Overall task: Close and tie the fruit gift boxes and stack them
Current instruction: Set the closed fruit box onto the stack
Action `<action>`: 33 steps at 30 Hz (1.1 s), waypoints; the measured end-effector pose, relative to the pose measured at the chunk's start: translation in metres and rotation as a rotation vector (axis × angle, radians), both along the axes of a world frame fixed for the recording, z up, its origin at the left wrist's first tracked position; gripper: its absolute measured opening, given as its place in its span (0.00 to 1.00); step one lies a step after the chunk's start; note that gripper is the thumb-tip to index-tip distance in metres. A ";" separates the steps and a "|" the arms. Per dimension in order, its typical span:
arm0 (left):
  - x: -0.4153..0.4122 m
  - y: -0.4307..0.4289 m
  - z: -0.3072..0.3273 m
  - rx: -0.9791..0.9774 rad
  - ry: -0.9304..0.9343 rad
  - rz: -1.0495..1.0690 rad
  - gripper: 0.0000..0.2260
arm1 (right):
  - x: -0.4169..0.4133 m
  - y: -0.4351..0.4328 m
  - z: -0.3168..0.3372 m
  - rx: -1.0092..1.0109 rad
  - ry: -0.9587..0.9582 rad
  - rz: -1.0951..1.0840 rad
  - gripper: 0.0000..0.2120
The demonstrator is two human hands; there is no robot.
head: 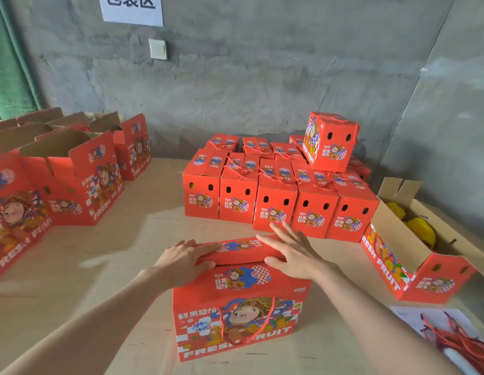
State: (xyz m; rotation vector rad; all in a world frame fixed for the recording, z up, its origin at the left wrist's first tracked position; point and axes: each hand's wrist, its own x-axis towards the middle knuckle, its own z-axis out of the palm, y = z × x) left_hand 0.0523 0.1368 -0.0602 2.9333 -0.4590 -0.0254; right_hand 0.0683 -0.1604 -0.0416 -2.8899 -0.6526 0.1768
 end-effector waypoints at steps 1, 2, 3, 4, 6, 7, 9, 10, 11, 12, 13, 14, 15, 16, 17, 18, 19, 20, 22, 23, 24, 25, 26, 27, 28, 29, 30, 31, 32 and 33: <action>0.000 0.000 -0.001 0.010 0.006 -0.004 0.22 | 0.009 -0.002 0.004 -0.030 0.036 0.012 0.29; 0.001 0.000 -0.001 0.016 0.016 -0.007 0.22 | 0.019 -0.003 0.009 -0.057 0.081 0.014 0.30; 0.002 0.001 0.000 0.017 0.030 -0.010 0.22 | 0.026 -0.004 0.011 -0.079 0.126 0.011 0.31; 0.004 0.001 0.001 0.012 0.044 -0.012 0.22 | 0.030 -0.004 0.013 -0.096 0.154 0.008 0.31; 0.009 0.004 0.007 0.000 0.078 -0.016 0.22 | 0.030 0.000 0.009 -0.070 0.137 -0.011 0.30; 0.012 0.006 0.010 0.014 0.088 -0.025 0.22 | 0.027 0.001 0.004 -0.031 0.105 -0.025 0.30; 0.016 0.007 0.014 0.108 0.078 -0.057 0.23 | 0.018 0.003 -0.003 0.015 0.044 -0.042 0.29; 0.019 0.006 0.016 0.167 0.076 -0.073 0.24 | 0.015 0.003 -0.007 0.007 0.014 -0.043 0.28; 0.020 0.004 0.018 0.219 0.085 -0.085 0.25 | 0.012 0.003 -0.009 -0.014 -0.013 -0.044 0.28; 0.022 0.002 0.019 0.262 0.093 -0.093 0.26 | 0.010 0.002 -0.011 -0.039 -0.037 -0.042 0.27; 0.024 -0.001 0.018 0.298 0.096 -0.101 0.27 | 0.008 0.001 -0.013 -0.059 -0.054 -0.040 0.27; 0.026 -0.004 0.019 0.323 0.099 -0.107 0.28 | 0.006 0.001 -0.014 -0.071 -0.067 -0.037 0.26; 0.027 -0.008 0.019 0.326 0.112 -0.102 0.28 | 0.006 0.000 -0.014 -0.077 -0.074 -0.034 0.26; 0.028 -0.012 0.019 0.312 0.133 -0.080 0.30 | 0.006 0.000 -0.014 -0.083 -0.081 -0.030 0.26; 0.029 -0.017 0.018 0.295 0.152 -0.050 0.33 | 0.006 0.000 -0.014 -0.089 -0.091 -0.025 0.25; 0.031 -0.021 0.017 0.282 0.160 -0.028 0.36 | 0.006 0.001 -0.014 -0.090 -0.101 -0.022 0.25; 0.032 -0.024 0.016 0.268 0.157 -0.017 0.38 | 0.006 0.000 -0.014 -0.090 -0.107 -0.019 0.25; 0.032 -0.027 0.014 0.243 0.147 -0.015 0.38 | 0.007 0.000 -0.014 -0.093 -0.110 -0.014 0.25; 0.032 -0.030 0.009 0.193 0.087 -0.042 0.35 | 0.007 -0.001 -0.013 -0.102 -0.113 0.004 0.25; 0.031 -0.030 0.008 0.187 0.046 -0.062 0.34 | 0.007 -0.002 -0.012 -0.105 -0.112 0.019 0.25; 0.031 -0.029 0.006 0.189 0.018 -0.078 0.33 | 0.008 -0.002 -0.010 -0.113 -0.109 0.036 0.24; 0.030 -0.029 0.005 0.195 0.000 -0.090 0.33 | 0.009 -0.003 -0.009 -0.129 -0.106 0.055 0.24; 0.029 -0.029 0.003 0.203 -0.019 -0.101 0.33 | 0.009 -0.004 -0.007 -0.147 -0.106 0.072 0.24; 0.028 -0.028 0.003 0.205 -0.041 -0.116 0.34 | 0.010 -0.004 -0.006 -0.166 -0.108 0.085 0.24; 0.026 -0.028 0.003 0.197 -0.059 -0.136 0.37 | 0.011 -0.004 -0.005 -0.179 -0.115 0.094 0.24; 0.025 -0.028 0.005 0.186 -0.068 -0.154 0.40 | 0.011 -0.004 -0.004 -0.187 -0.124 0.099 0.24; 0.025 -0.026 0.006 0.175 -0.068 -0.163 0.43 | 0.011 -0.004 -0.003 -0.194 -0.135 0.105 0.24; 0.026 -0.025 0.007 0.164 -0.067 -0.169 0.45 | 0.011 -0.004 -0.003 -0.199 -0.143 0.110 0.24; 0.026 -0.025 0.007 0.154 -0.062 -0.174 0.46 | 0.012 -0.004 -0.003 -0.201 -0.148 0.112 0.24; 0.027 -0.024 0.007 0.147 -0.058 -0.177 0.46 | 0.012 -0.004 -0.003 -0.202 -0.153 0.110 0.24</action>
